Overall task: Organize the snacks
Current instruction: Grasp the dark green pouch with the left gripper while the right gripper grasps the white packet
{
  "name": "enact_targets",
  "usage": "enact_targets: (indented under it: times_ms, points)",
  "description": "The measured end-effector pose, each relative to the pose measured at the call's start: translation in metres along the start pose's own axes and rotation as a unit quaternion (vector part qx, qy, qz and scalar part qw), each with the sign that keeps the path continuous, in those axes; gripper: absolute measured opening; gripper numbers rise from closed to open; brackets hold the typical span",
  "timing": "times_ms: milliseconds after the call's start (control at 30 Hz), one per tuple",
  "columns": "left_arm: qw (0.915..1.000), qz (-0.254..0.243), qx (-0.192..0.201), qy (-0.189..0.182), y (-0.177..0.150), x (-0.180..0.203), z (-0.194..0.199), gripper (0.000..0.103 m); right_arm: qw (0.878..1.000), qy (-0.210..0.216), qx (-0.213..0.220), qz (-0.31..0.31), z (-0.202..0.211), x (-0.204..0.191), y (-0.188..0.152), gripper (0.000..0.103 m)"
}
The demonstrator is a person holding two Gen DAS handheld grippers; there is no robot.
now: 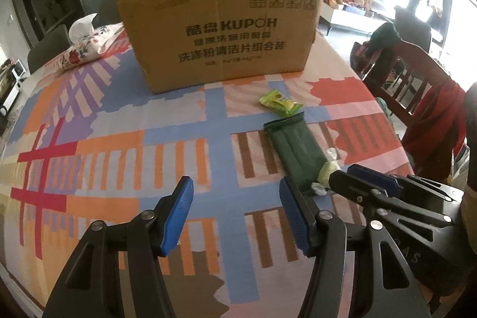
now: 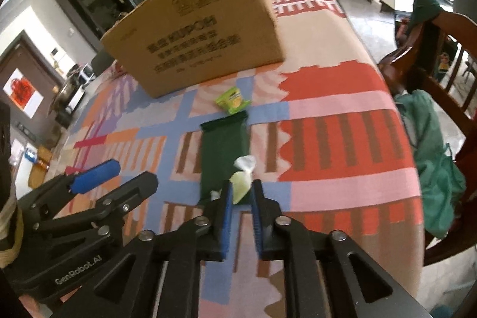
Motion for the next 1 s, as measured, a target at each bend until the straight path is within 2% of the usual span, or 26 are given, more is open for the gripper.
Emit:
enact_targets:
  times_ms: [167,533,700,1000]
  points:
    - [0.9999,0.009,-0.005,-0.001,-0.003,-0.006,-0.003,0.059,1.000,0.005,-0.007,0.003,-0.010,-0.006,0.001,0.027]
    - [0.9998,0.008,-0.011,-0.013,-0.003,-0.003,-0.008,0.059,0.999,-0.029,-0.013,0.015,-0.020,-0.003,0.002,0.024]
    - [0.9995,0.005,-0.015,-0.028,0.004,0.008,-0.011,0.059,0.999,-0.036,0.004,0.025,-0.008,-0.003,0.005,0.024]
    - [0.9975,-0.004,-0.031,-0.064,0.021,0.044,-0.026,0.059,0.997,-0.066,0.029,0.008,0.016,0.027,0.019,0.024]
Point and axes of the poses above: each gripper's, at about its wrist camera, not at the fingertips, and z roughly against the way its jaws point, x to its right, y to its top, the point moved 3 cm from there along -z, roughly the way its jaws point, and after that the axes turned 6 degrees about y, right-handed, at the moved point
